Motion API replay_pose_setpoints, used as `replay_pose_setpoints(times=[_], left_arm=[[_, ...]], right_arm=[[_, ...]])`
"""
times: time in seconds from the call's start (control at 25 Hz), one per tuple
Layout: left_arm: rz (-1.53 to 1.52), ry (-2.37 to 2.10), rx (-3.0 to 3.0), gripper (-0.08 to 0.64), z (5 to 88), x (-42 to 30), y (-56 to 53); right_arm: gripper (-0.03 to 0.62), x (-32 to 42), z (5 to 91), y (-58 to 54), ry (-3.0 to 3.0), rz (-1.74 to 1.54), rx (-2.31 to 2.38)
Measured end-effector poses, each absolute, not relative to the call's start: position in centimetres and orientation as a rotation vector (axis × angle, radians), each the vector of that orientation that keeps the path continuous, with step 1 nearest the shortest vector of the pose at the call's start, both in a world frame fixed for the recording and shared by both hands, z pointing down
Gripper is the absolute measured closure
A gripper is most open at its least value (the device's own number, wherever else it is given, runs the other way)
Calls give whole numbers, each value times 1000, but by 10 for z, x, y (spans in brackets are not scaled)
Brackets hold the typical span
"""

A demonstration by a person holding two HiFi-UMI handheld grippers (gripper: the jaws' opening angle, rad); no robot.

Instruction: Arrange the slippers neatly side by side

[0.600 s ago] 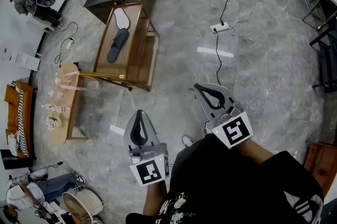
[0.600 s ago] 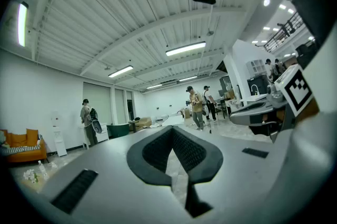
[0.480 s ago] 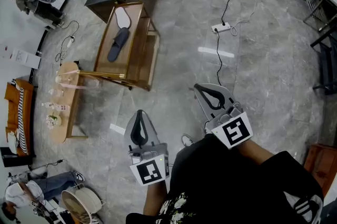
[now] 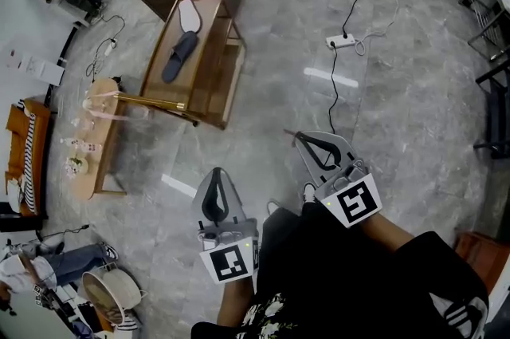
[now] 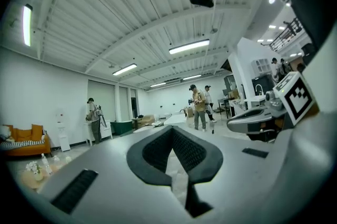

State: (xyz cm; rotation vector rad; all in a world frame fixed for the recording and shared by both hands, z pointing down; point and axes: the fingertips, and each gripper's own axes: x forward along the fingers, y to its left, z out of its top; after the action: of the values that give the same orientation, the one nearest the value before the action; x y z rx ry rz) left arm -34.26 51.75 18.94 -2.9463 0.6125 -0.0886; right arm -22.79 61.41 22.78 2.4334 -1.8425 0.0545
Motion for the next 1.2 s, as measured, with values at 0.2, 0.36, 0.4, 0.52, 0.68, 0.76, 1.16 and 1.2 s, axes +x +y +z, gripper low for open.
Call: replay_pose_setpoints(times=[0.2,0.36,0.4,0.52,0.68,0.76,1.16,1.2], left_arm=[[-74,625,-2920,558,182,-345,526],[-119,664,-2916,558,190,-347,526],[-117,658,-2916,558,190,-345,527],[-115,652,-2910,559,188,-339,522],[-113,697,-2894,558,192,-338,513],[-110,710,-2899,558,197,-337,505],[-65,717,-2927,558,199,-310,462],[-60,719,-2930,558,198,-306,457]], right_arm=[[594,-214,232,627,-1832,82,2448],[594,-202,236,635,-1821,93,2479],[594,-198,238,637,-1813,86,2477],[594,-188,239,636,-1789,66,2477],[594,-182,246,633,-1777,64,2484],[594,-184,249,625,-1791,54,2466],[594,-171,248,584,-1809,56,2388],[594,-168,247,578,-1812,54,2385]])
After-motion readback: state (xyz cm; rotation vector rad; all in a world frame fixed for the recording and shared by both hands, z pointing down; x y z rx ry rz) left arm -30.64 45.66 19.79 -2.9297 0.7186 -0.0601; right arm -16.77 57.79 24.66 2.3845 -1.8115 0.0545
